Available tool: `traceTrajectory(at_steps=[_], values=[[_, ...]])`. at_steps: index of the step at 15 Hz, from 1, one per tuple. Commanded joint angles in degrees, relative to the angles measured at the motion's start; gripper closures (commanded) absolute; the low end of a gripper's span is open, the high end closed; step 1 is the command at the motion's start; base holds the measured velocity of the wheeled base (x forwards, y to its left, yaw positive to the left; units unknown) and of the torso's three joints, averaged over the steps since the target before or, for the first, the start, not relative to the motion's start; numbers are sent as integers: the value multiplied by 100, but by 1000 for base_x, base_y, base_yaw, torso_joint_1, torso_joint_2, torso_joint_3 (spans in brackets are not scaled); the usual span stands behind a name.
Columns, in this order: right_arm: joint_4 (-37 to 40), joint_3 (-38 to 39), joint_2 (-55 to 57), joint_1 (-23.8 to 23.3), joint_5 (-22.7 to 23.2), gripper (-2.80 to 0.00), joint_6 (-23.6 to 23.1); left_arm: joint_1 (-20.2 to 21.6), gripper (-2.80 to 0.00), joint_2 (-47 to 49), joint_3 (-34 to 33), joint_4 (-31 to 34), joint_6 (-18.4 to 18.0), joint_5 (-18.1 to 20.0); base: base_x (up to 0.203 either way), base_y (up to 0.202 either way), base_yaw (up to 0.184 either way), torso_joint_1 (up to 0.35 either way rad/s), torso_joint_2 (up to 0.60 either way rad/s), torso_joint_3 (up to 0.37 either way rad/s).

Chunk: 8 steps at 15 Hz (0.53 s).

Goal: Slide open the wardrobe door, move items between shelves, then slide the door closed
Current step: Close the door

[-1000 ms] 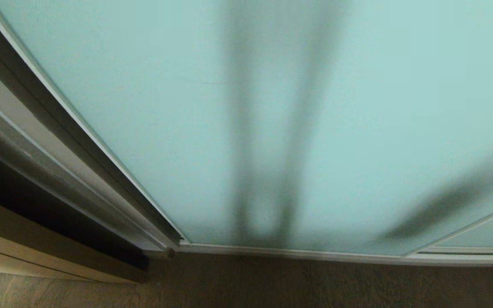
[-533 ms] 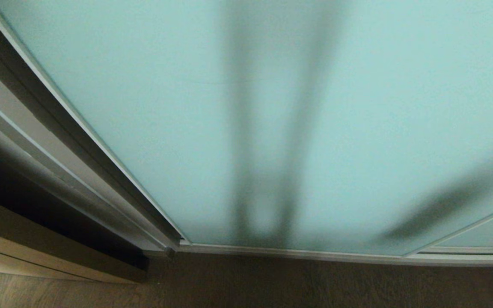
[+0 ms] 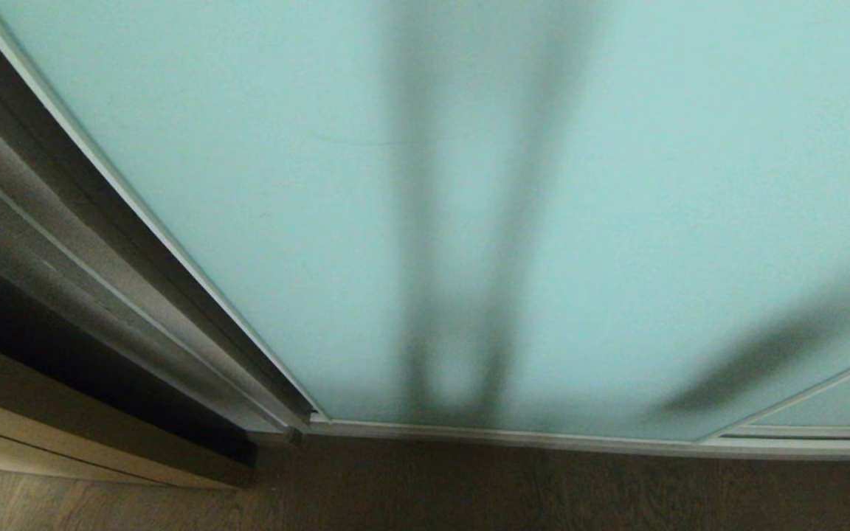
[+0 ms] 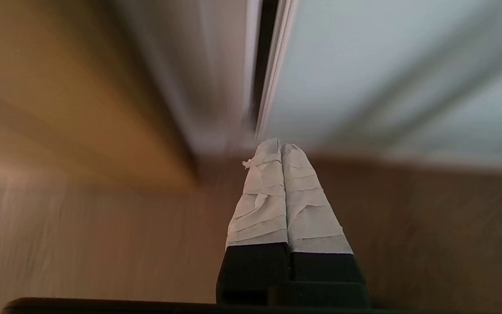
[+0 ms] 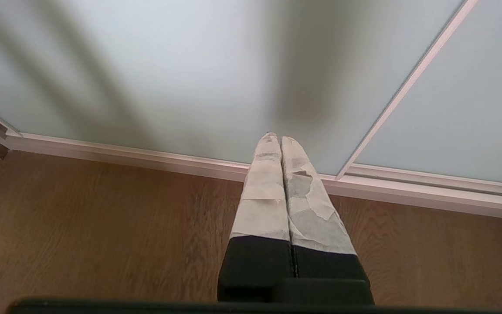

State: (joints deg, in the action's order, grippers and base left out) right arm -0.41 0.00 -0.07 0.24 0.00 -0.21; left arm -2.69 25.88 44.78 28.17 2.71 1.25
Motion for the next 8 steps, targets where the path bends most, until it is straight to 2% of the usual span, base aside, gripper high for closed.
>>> traceTrajectory(at_steps=[1, 3, 5, 7, 8], values=[[-2, 9, -10, 2, 0, 0, -6, 372, 0, -1188, -1333, -41, -33, 74, 0, 0, 0, 0, 0, 0], [-2, 3, -10, 2, 0, 0, -1, 403, 0, -1821, -2195, -447, -112, 120, 0, 0, 0, 0, 0, 0], [-2, 9, -1, 2, 0, 0, 3, 402, 0, -2363, -3210, -1035, -576, 150, 0, 0, 0, 0, 0, 0], [-2, 8, -10, 2, 0, 0, -6, 401, 0, -2491, -4195, -2288, -875, 151, 0, 0, 0, 0, 0, 0], [-2, 2, -9, 2, 0, 0, -6, 401, 0, -2518, -4459, -2604, -939, 151, 0, 0, 0, 0, 0, 0]])
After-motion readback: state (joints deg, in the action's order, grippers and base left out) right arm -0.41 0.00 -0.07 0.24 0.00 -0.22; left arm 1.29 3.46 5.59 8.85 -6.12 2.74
